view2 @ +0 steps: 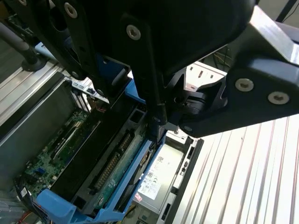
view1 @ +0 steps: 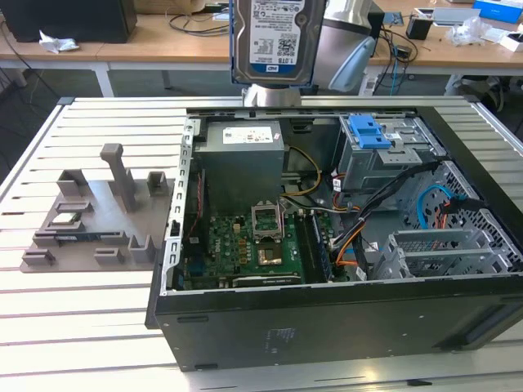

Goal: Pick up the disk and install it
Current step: 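Pick up the disk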

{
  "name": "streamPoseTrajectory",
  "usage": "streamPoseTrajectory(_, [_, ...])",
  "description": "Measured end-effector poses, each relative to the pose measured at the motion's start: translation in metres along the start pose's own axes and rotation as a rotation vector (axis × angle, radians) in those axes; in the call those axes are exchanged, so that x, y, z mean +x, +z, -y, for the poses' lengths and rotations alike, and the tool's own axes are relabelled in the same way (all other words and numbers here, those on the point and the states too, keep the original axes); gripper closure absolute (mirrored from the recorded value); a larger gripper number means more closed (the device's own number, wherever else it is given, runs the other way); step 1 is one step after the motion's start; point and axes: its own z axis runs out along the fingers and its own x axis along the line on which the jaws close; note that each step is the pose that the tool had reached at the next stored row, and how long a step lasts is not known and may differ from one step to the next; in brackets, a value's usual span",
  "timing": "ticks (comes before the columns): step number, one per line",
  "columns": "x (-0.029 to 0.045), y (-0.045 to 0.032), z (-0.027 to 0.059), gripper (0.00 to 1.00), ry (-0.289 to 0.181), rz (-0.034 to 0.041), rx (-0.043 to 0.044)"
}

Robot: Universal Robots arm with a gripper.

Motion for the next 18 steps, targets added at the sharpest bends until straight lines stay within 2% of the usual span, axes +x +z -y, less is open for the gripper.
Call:
streamPoseTrajectory(7, [-0.0006, 0.0016, 0.0133, 0.63, 0.0, 0.0, 0.0])
streamPoseTrajectory(13, [-0.0012, 0.0034, 0.0295, 0.63, 0.0, 0.0, -0.0002])
streamPoseTrajectory(18, [-0.0016, 0.0044, 0.0378, 0.63, 0.0, 0.0, -0.0002])
